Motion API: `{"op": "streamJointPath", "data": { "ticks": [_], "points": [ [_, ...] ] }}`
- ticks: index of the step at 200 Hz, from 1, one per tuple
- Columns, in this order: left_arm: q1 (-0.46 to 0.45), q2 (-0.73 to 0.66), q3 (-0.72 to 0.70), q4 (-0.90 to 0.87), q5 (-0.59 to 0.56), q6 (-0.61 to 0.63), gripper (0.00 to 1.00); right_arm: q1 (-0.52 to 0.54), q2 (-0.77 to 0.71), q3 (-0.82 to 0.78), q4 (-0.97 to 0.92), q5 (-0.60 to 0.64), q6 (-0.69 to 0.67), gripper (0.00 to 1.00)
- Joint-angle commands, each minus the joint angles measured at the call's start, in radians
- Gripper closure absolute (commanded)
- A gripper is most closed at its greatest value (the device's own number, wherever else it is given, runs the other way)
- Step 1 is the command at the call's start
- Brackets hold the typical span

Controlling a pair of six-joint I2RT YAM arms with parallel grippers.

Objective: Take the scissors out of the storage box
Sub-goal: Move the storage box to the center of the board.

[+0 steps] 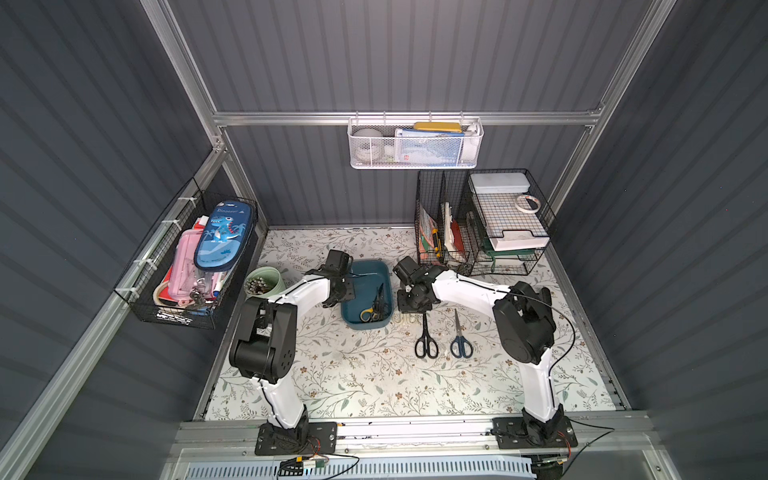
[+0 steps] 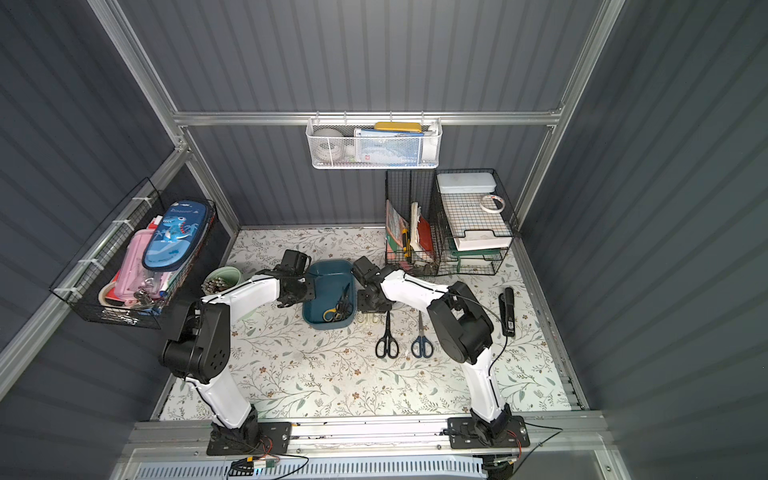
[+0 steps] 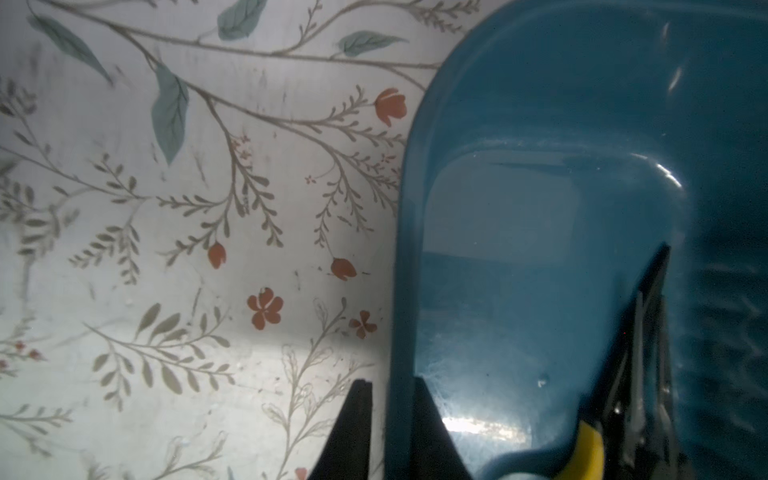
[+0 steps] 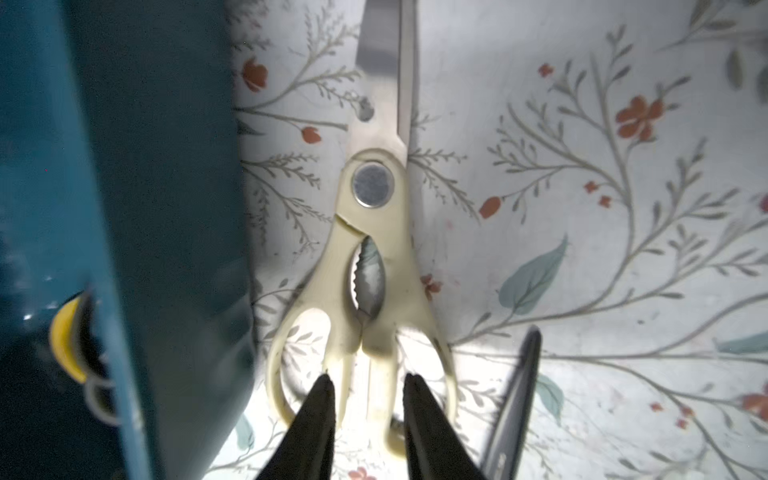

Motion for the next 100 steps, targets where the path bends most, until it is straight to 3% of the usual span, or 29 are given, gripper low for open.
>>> {"op": "streamJointPath", "data": {
  "ticks": [1, 32, 55, 82, 100],
  "points": [
    [0.041, 0.027, 0.023, 0.028, 0.012, -0.009, 0.88, 0.014, -0.037, -0.01, -0.015, -0.003, 0.005, 0.93],
    [0.104, 0.049, 0.074, 0.009, 0.009, 0.017, 0.95, 0.036, -0.037, -0.017, -0.02, -0.003, 0.009, 0.91],
    [0.117, 0.07, 0.121, -0.025, -0.019, 0.041, 0.95, 0.037, -0.036, -0.041, -0.012, 0.041, 0.017, 0.82],
    [0.121, 0.09, 0.158, -0.036, 0.002, 0.044, 0.95, 0.035, -0.033, -0.043, -0.047, 0.157, -0.012, 0.79],
    [0.121, 0.067, 0.144, -0.017, 0.014, 0.037, 0.88, 0.034, -0.036, -0.041, -0.058, 0.208, -0.049, 0.76]
  ]
}}
